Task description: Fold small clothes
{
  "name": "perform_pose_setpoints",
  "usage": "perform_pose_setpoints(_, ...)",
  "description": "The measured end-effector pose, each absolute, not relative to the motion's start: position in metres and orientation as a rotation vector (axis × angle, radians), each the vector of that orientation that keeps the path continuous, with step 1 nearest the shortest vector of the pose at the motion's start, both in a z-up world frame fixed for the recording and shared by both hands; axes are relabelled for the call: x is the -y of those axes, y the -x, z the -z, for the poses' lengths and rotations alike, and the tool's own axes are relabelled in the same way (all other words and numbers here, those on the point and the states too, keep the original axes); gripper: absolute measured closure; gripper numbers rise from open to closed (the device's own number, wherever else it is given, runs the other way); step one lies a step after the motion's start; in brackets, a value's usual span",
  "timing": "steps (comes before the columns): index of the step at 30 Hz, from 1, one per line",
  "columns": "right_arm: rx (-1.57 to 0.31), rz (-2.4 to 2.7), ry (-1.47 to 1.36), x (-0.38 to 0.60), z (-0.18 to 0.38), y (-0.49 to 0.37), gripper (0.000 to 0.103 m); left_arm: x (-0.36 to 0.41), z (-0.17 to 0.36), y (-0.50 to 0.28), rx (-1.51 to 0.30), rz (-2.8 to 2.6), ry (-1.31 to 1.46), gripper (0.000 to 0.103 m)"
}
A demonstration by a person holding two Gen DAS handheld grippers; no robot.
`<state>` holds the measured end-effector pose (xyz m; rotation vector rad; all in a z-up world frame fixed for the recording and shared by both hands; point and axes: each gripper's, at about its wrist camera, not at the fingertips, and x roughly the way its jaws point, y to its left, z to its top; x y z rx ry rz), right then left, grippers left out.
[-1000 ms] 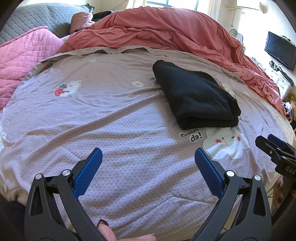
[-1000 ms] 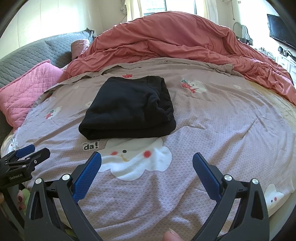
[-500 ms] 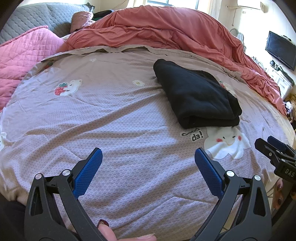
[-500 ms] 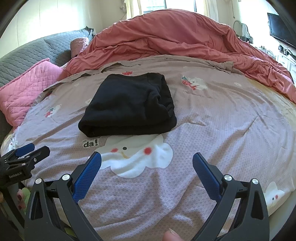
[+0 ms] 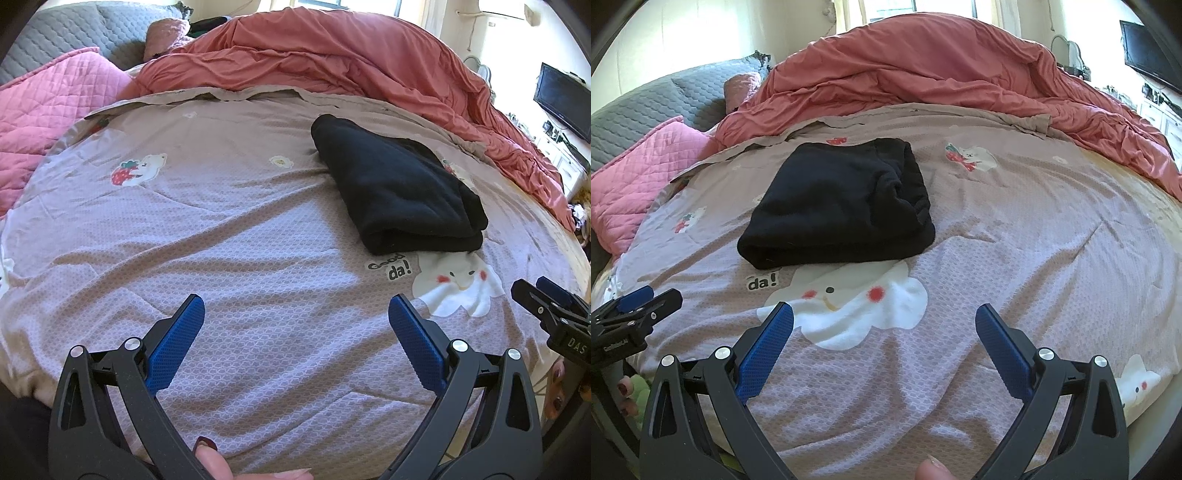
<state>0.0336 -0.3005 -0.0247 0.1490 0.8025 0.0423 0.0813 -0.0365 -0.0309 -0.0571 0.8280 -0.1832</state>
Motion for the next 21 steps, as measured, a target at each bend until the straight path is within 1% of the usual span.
perform_pose_setpoints(4, -0.811, -0.013, -0.163, 0.308, 0.028, -0.034, 0.005, 0.038, 0.031, -0.082, -0.825, 0.182, 0.058, 0.01)
perform_pose_setpoints(7, -0.822, 0.034, -0.184, 0.32, 0.031, -0.031, 0.005, 0.035, 0.025, -0.08, -0.786, 0.198, 0.071, 0.01)
perform_pose_setpoints(10, -0.832, 0.119, -0.21, 0.343, 0.035, -0.026, 0.005, 0.027, 0.019, -0.083, -0.771, 0.215, 0.1, 0.01)
perform_pose_setpoints(13, -0.815, 0.287, -0.268, 0.388, 0.035, -0.009, 0.005, 0.006, 0.014, -0.097, -0.777, 0.179, 0.121, 0.01)
perform_pose_setpoints(16, -0.782, 0.488, -0.293, 0.438, 0.037, 0.014, 0.005, -0.043, 0.011, -0.124, -0.803, 0.086, 0.152, 0.009)
perform_pose_setpoints(21, -0.736, 1.001, -0.353, 0.562, 0.053, 0.092, 0.005, -0.16, 0.011, -0.168, -0.806, -0.212, 0.109, 0.009)
